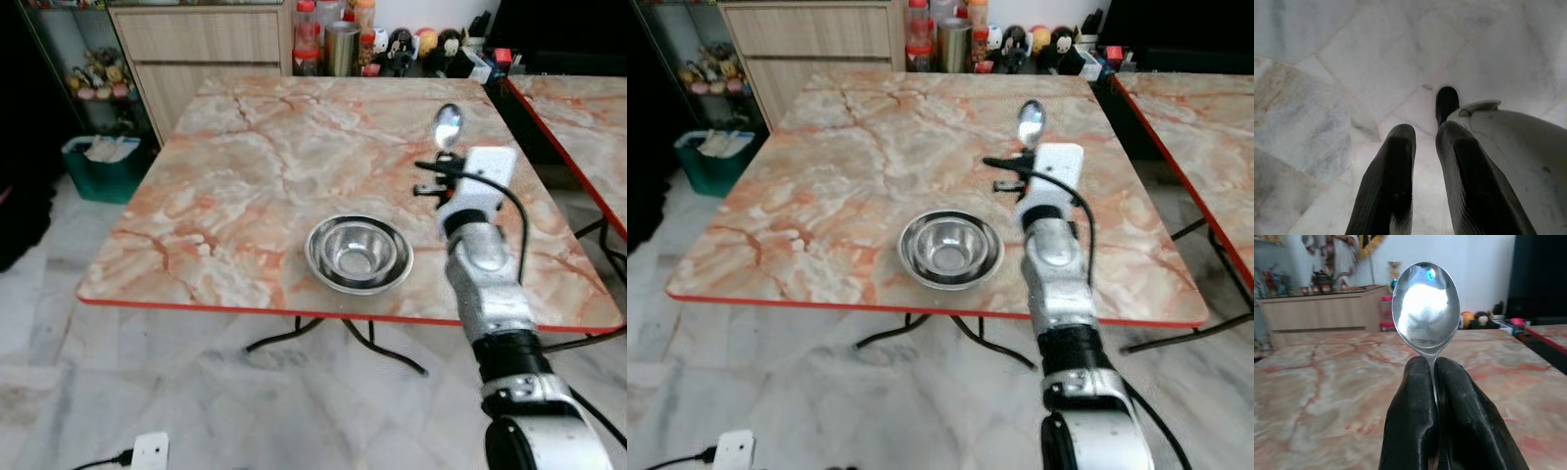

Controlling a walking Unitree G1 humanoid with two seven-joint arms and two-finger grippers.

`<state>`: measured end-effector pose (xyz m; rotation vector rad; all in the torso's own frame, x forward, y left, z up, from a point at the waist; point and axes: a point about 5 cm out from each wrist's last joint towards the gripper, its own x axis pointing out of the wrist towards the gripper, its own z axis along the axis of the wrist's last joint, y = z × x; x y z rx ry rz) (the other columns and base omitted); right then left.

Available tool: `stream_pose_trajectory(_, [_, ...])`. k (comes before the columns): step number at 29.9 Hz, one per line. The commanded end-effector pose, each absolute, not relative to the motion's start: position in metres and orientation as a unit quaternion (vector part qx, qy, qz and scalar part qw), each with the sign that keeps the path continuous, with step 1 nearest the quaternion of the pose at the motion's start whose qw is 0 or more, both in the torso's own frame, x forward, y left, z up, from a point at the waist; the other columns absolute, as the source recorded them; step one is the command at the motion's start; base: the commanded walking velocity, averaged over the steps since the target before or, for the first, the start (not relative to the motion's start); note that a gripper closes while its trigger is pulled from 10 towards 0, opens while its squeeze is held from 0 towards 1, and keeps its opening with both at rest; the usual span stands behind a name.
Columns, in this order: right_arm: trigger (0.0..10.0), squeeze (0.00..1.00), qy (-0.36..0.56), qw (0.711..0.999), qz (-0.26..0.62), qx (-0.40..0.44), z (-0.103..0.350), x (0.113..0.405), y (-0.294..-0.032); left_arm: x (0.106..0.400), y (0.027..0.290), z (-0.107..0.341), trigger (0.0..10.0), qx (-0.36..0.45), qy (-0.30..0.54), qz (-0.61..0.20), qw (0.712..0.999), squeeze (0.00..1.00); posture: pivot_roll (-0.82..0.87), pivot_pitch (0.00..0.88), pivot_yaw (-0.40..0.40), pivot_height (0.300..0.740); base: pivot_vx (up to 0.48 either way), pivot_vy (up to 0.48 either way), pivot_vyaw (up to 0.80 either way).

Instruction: Setting the table

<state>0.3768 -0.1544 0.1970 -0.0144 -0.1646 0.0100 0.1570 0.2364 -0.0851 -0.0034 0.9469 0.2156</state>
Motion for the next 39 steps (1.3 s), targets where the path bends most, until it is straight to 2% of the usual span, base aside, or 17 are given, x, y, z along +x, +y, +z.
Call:
stream_pose_trajectory(1, [10.0, 0.00, -0.079, 0.997, -0.003, -0.009, 0.198, 0.377, -0.161, 0.149, 0.235, -0.089, 10.0, -0.001, 0.470, 0.105, 0.877, 0.00, 0.02, 0.103, 0.013, 0.736, 0.000, 0.000, 0.00])
stream_pose_trajectory(7, [10.0, 0.00, -0.062, 0.998, -0.010, -0.011, 0.194, 0.378, -0.162, 0.149, 0.235, -0.089, 10.0, 0.000, 0.471, 0.105, 0.876, 0.00, 0.02, 0.103, 0.011, 0.736, 0.000, 0.000, 0.00])
stream_pose_trajectory(16, [10.0, 0.00, 0.039, 0.998, -0.039, 0.017, 0.161, 0.378, -0.174, 0.148, 0.234, -0.090, 10.0, 0.001, 0.474, 0.102, 0.874, 0.00, 0.02, 0.099, 0.008, 0.736, 0.000, 0.000, 0.00])
stream_pose_trajectory(24, [10.0, 0.00, 0.093, 0.994, -0.051, 0.024, 0.140, 0.375, -0.183, 0.148, 0.234, -0.090, 10.0, 0.001, 0.476, 0.098, 0.874, 0.00, 0.01, 0.094, 0.008, 0.736, 0.000, 0.000, 0.00])
stream_pose_trajectory(30, [10.0, 0.00, 0.110, 0.992, -0.057, 0.016, 0.133, 0.373, -0.189, 0.148, 0.233, -0.090, 10.0, 0.001, 0.476, 0.097, 0.874, 0.00, 0.02, 0.096, 0.006, 0.736, 0.000, 0.000, 0.00])
stream_pose_trajectory(39, [10.0, 0.00, 0.129, 0.988, -0.086, 0.007, 0.125, 0.370, -0.211, 0.148, 0.233, -0.090, 10.0, -0.001, 0.476, 0.097, 0.874, 0.00, 0.02, 0.102, 0.005, 0.736, 0.000, 0.000, 0.00])
